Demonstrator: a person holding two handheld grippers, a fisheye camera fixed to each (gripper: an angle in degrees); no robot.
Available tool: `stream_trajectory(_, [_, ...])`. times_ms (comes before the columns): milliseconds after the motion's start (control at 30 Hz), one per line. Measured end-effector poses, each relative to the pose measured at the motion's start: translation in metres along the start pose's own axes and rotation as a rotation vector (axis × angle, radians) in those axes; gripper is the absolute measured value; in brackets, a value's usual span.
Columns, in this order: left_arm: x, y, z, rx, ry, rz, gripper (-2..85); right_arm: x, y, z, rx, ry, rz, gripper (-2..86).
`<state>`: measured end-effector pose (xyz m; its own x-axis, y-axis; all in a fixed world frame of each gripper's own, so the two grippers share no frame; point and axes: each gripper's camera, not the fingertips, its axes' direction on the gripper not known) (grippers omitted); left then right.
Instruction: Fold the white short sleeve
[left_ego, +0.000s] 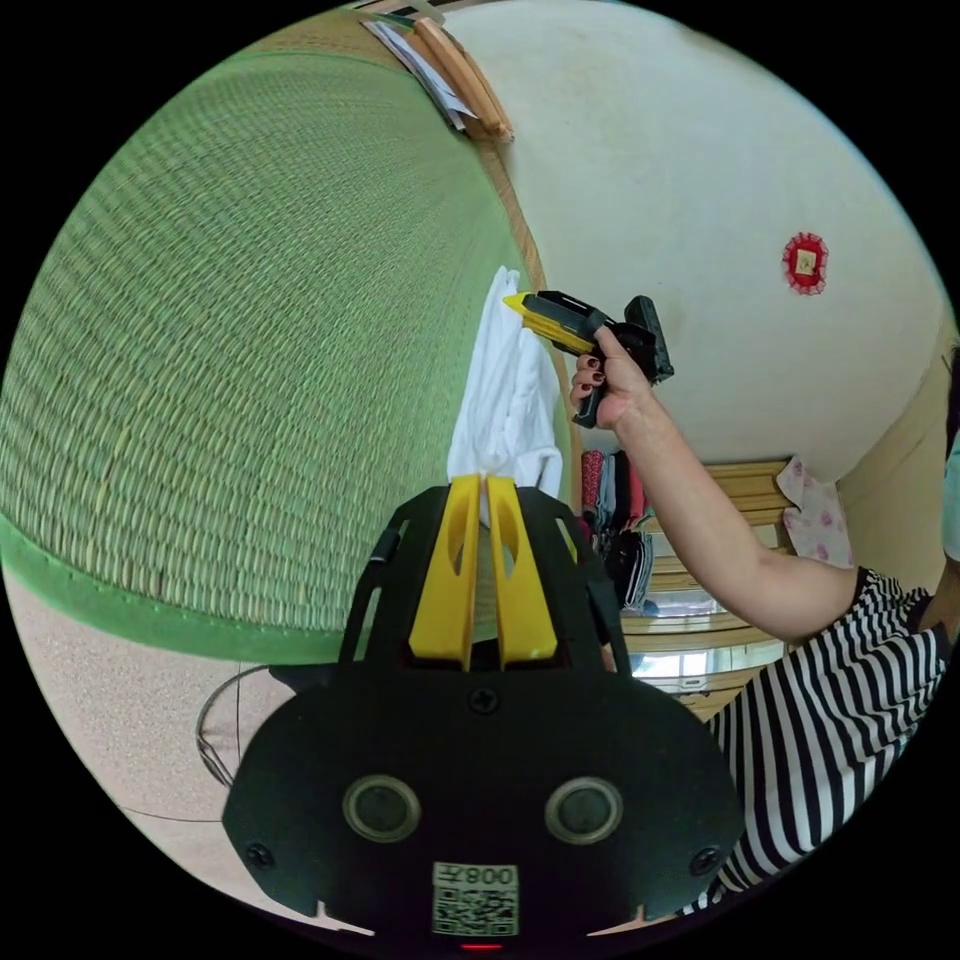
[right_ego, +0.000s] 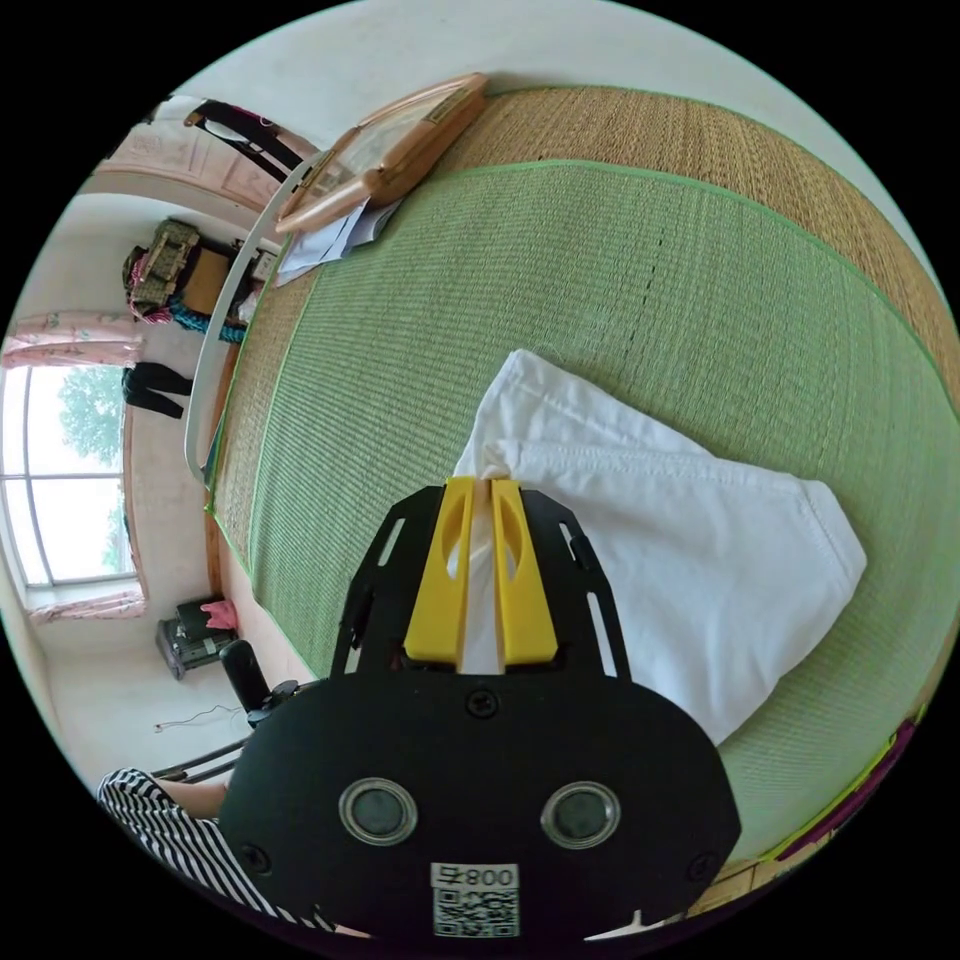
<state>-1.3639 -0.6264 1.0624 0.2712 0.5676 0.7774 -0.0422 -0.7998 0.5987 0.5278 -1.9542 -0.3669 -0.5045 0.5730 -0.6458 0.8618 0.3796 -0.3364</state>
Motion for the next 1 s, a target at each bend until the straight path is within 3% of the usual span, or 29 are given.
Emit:
stream_trajectory(233, [-0.007,-0.001,-0.029,0.033,-0.041,0.016,0.2,-0.039,0.013,0.009,0.027,-0.101,-0.033,6.1])
stream_trajectory(500, [0.023,-0.018,-0.024,-0.013,-0.076,0.187,0.1,-0.081,0.076,0.001,0.070,-0.163,-0.123,6.4])
stream_trajectory(667, [0.030,-0.030,-0.006,-0.112,-0.219,0.252,0.1,-0.131,0.187,0.005,0.018,0.020,-0.269,8.2])
stream_trajectory(733, [0.035,-0.032,-0.004,-0.123,-0.203,0.269,0.1,-0.161,0.244,0.021,0.007,0.200,-0.322,8.6])
stream_trajectory(1000, [0.057,-0.038,0.006,-0.177,-0.338,0.351,0.2,-0.228,0.317,0.094,-0.022,0.450,-0.406,8.6])
